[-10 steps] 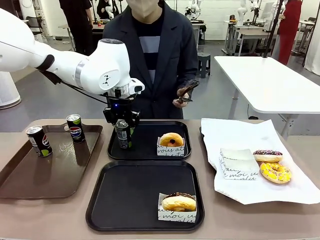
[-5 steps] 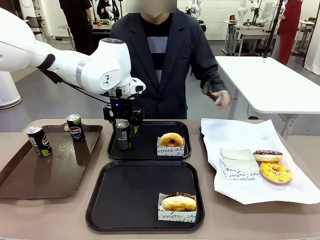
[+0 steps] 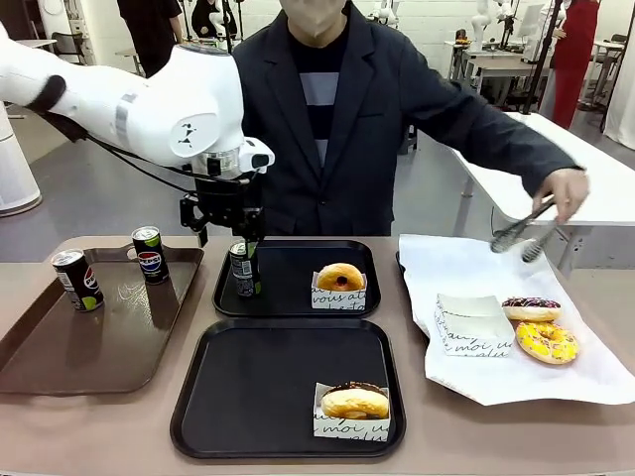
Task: Set up donuts and drinks on trays.
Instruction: Pick up one Pepsi coke and place it on the Flat Tray, then pick up one Pepsi coke from the Handle tray and place it on the Flat Tray without a Pepsi coke.
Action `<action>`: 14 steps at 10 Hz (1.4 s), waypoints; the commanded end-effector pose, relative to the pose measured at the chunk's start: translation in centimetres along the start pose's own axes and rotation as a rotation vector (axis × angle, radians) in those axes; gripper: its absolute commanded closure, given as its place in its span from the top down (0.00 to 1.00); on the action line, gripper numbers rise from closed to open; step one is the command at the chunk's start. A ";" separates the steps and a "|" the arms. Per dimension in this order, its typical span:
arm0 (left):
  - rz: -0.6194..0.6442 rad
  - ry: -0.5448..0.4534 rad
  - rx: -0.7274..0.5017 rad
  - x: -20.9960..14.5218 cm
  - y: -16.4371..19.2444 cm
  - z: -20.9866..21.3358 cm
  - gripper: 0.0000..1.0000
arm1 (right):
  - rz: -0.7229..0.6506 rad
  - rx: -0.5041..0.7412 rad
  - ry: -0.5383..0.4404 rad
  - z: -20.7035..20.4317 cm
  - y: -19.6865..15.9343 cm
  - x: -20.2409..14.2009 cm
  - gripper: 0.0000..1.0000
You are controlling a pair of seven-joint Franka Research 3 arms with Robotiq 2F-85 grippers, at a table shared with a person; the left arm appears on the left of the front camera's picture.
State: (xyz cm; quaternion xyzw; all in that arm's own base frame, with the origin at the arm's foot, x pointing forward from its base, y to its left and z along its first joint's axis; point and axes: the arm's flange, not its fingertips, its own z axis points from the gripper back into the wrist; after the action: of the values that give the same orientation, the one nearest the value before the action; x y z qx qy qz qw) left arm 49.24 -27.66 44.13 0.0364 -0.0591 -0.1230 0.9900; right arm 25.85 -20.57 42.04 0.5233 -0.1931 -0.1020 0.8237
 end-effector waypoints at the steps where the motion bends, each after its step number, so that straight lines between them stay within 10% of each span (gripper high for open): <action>1: -0.009 0.005 -0.012 -2.8 0.4 0.9 1.00 | 0.010 0.016 -0.010 -0.1 -0.1 0.0 1.00; 10: -0.002 0.005 -0.005 -2.7 0.0 0.9 1.00 | 0.010 0.016 -0.010 -0.1 -0.1 0.0 1.00; 14: 0.144 0.019 -0.052 -3.4 13.4 6.2 1.00 | 0.010 0.016 -0.010 -0.1 -0.1 0.0 1.00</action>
State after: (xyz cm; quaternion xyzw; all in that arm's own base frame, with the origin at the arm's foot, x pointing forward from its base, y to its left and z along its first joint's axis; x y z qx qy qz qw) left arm 48.80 -17.03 49.44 0.0298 -0.0562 -0.0639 0.9959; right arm 25.84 -20.58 42.05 0.5232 -0.1932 -0.1022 0.8237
